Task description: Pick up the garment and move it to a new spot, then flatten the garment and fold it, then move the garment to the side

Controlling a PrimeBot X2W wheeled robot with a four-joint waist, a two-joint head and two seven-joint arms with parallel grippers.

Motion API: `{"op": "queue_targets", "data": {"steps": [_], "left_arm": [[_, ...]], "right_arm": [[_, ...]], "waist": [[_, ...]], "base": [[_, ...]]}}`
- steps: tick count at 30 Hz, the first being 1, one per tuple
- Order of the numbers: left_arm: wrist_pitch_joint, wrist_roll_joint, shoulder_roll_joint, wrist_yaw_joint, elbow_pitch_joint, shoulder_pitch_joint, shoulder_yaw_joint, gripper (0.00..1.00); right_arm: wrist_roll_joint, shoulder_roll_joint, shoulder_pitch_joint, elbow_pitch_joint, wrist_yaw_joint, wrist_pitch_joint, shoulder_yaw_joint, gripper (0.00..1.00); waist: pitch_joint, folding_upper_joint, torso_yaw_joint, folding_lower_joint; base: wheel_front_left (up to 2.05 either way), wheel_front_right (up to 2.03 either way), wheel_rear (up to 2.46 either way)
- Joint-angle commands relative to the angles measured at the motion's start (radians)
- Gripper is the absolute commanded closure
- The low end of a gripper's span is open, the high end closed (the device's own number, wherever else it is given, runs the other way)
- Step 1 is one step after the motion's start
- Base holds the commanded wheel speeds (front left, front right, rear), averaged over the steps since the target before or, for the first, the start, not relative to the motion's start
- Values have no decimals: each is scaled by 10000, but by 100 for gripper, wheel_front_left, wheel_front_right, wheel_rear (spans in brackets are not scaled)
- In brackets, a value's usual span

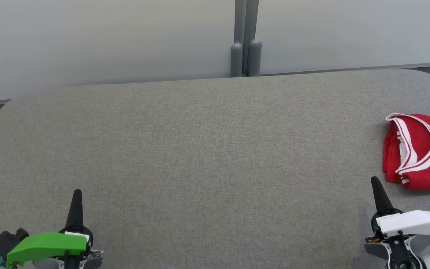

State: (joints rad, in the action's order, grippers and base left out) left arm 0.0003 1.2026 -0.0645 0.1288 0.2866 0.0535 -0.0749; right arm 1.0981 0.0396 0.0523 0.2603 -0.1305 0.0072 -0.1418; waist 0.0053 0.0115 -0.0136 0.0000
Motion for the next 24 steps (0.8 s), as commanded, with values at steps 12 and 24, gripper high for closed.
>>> {"op": "queue_targets", "data": {"steps": [12,24], "left_arm": [[323,1164,26,23,-184,365,-143,100],[609,2225,66,26,-248,479,-234,100]], "right_arm": [[1451,87,349,-96,-6,313,82,100],[2737,103,467,-87,-5,607,138,100]], "waist": [[-5,-76,30,0],[-10,-88,62,0]], "base": [[0,0,0],[0,0,0]]}}
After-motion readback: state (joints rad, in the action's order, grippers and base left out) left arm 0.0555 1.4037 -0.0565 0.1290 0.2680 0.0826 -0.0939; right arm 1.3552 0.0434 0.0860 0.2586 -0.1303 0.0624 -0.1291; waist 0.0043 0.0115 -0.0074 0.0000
